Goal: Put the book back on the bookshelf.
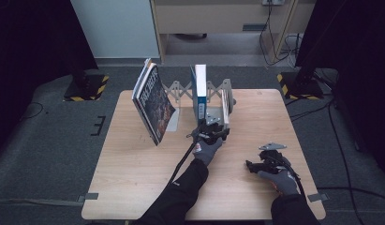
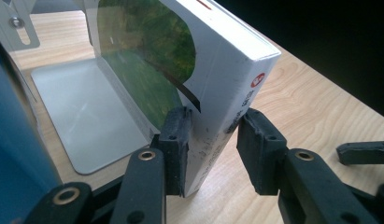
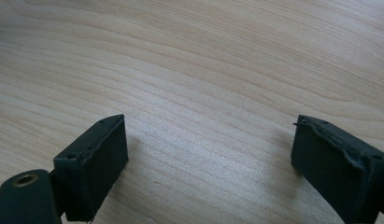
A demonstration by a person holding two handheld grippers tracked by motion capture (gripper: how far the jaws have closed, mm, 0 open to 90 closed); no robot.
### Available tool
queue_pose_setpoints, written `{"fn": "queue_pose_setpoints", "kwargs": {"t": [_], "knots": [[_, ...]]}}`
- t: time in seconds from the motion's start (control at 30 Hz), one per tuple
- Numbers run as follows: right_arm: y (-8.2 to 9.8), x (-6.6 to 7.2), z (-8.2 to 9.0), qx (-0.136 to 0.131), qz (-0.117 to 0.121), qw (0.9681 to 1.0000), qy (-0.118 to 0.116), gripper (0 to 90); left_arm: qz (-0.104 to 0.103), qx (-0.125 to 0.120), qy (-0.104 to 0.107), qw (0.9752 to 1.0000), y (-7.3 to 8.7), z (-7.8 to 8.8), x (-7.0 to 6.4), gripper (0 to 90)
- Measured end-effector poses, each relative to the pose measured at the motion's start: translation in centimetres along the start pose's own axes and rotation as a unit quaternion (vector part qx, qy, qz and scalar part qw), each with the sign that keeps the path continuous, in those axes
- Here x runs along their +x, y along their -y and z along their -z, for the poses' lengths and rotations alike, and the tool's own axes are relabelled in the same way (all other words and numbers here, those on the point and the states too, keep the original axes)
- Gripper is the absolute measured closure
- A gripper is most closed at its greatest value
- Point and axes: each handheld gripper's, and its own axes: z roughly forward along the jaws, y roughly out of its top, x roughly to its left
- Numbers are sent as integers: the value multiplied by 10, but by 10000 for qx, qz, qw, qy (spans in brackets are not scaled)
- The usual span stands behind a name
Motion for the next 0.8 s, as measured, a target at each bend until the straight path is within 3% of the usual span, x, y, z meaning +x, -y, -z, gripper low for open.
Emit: {"fn": "queue_pose_setpoints", "kwargs": {"t": [0.27,0.5,0.8], "knots": [[0,0,0,9,-7,10000,-6,110,19,-22,-115,9999,-3,-6,0,623],[0,0,0,6,-8,10000,-7,110,-109,10,-114,9999,-4,-7,1,581],[0,0,0,-13,4,10000,2,110,-420,-30,-17,9991,-1,14,-3,510]]}}
